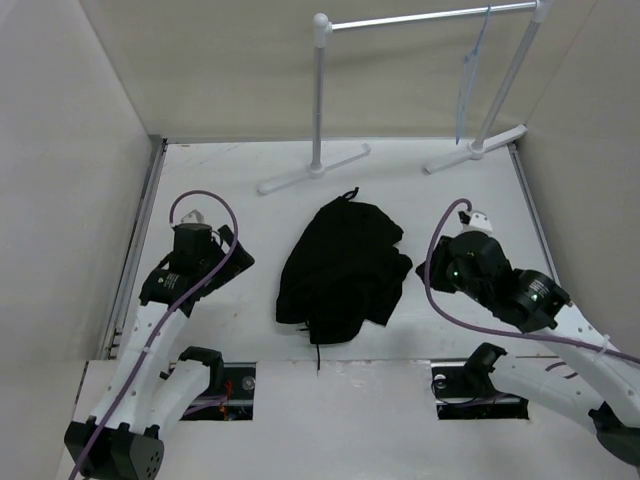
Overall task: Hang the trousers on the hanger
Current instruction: Flatten out the trousers at the center of the board.
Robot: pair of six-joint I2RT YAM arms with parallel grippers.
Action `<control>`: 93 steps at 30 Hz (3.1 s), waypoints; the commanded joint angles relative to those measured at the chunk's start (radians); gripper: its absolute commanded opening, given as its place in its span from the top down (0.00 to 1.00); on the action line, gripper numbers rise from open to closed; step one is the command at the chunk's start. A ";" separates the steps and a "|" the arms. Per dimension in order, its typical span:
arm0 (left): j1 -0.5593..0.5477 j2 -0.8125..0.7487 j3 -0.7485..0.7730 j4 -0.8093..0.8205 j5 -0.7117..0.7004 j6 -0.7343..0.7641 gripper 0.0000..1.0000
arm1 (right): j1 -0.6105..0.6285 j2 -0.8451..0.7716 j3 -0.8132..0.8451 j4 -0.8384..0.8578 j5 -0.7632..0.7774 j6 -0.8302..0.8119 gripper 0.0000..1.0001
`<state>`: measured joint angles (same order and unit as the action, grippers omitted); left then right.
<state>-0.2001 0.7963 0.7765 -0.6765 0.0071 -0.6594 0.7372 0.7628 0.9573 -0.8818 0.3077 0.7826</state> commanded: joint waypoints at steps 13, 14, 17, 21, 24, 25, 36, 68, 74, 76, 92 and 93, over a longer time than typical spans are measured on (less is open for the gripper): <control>-0.184 0.277 0.087 0.340 0.039 0.026 0.43 | -0.001 0.135 -0.086 0.145 0.019 0.056 0.31; -0.202 0.321 0.099 0.359 0.039 0.029 0.36 | -0.032 0.139 -0.104 0.171 0.013 0.061 0.27; -0.271 0.472 0.150 0.423 0.033 0.055 0.23 | -0.133 0.197 -0.173 0.283 -0.077 0.075 0.22; -0.319 0.613 0.184 0.472 0.047 0.078 0.22 | -0.158 0.283 -0.248 0.441 -0.128 0.092 0.25; -0.344 0.673 0.184 0.495 0.051 0.076 0.36 | -0.181 0.351 -0.287 0.588 -0.157 0.081 0.33; -0.351 0.682 0.179 0.503 0.054 0.075 0.43 | -0.195 0.384 -0.290 0.642 -0.179 0.067 0.38; -0.313 0.273 -0.078 0.388 0.050 -0.046 0.92 | -0.109 0.792 0.295 0.667 -0.257 -0.143 0.96; -0.052 0.335 0.156 0.351 -0.147 -0.054 0.26 | 0.012 0.547 -0.236 0.843 -0.226 0.100 0.17; 0.003 0.662 0.320 0.449 -0.061 0.015 0.21 | 0.012 0.598 -0.219 0.889 -0.256 0.075 0.18; 0.017 0.750 0.363 0.463 -0.058 0.029 0.21 | 0.008 0.625 -0.219 0.903 -0.245 0.072 0.22; 0.073 0.525 0.245 0.470 -0.157 -0.022 0.89 | -0.029 0.301 -0.170 0.692 -0.094 -0.016 0.93; 0.086 0.470 0.228 0.453 -0.162 -0.026 0.90 | -0.029 0.258 -0.160 0.652 -0.088 -0.023 0.93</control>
<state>-0.1596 1.4376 1.0470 -0.2146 -0.0849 -0.6701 0.7063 1.1217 0.7372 -0.1406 0.1650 0.7963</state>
